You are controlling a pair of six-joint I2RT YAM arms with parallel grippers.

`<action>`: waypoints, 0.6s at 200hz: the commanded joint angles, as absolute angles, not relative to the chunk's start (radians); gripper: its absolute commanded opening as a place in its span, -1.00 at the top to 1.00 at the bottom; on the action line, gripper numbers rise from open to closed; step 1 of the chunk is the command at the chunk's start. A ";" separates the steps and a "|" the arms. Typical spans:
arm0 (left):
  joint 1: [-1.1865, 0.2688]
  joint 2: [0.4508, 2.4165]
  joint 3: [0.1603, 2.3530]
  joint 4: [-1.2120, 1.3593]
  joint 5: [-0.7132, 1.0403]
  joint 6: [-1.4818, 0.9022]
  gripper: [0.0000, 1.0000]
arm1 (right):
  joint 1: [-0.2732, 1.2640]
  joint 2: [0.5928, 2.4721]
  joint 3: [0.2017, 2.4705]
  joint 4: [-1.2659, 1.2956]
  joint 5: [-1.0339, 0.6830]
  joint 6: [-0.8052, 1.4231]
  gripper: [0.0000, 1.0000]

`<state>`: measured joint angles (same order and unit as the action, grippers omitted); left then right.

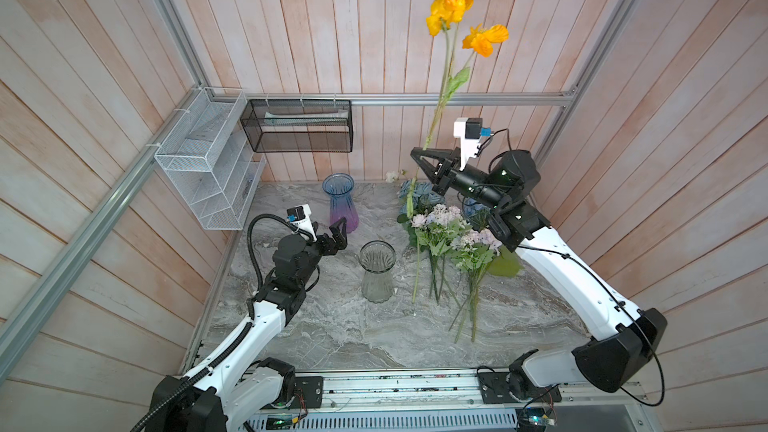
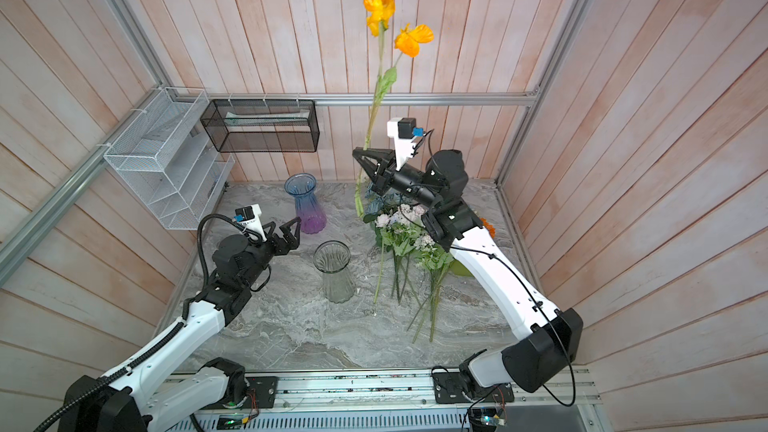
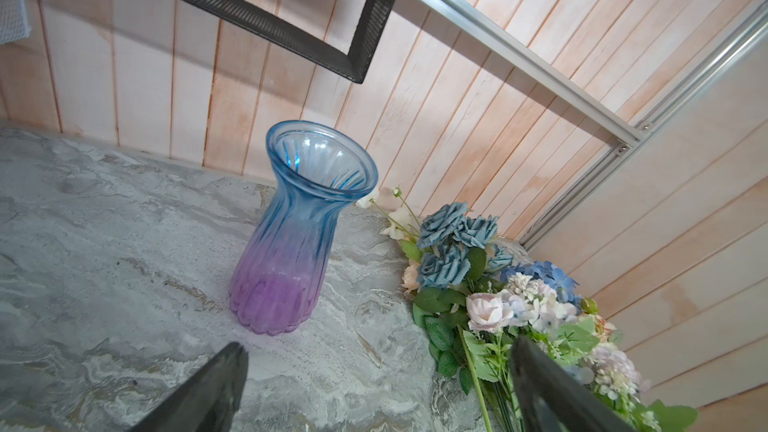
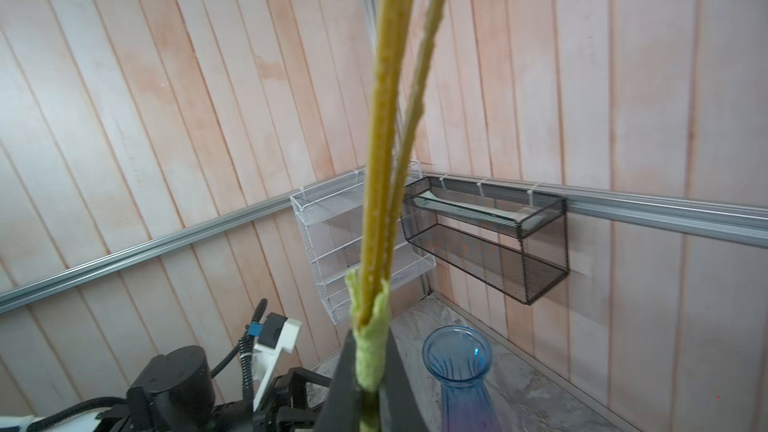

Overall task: Arrange the flowers into the vase
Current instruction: 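Carry the yellow poppies over the clear vase with the right gripper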

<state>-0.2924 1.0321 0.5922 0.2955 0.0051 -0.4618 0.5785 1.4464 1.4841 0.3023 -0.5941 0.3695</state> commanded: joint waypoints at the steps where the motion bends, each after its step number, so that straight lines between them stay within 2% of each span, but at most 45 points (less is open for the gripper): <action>1: -0.250 1.026 0.552 0.295 0.054 -0.519 -1.00 | 0.637 1.482 1.505 0.373 -0.662 0.330 1.00; 31: -0.222 1.008 0.520 0.290 0.072 -0.535 -1.00 | 0.714 1.509 1.472 0.380 -0.651 0.230 1.00; 57: -0.219 0.984 0.502 0.280 0.085 -0.527 -1.00 | 0.736 1.516 1.361 0.476 -0.617 0.240 1.00; 120: -0.221 0.842 0.479 0.326 0.259 -0.464 -1.00 | 0.786 1.519 1.091 0.591 -0.546 0.239 1.00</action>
<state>-0.2230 0.8944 0.4889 0.2840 0.1612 -0.5034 0.7536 1.5146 1.1442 0.5163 -0.5907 0.2615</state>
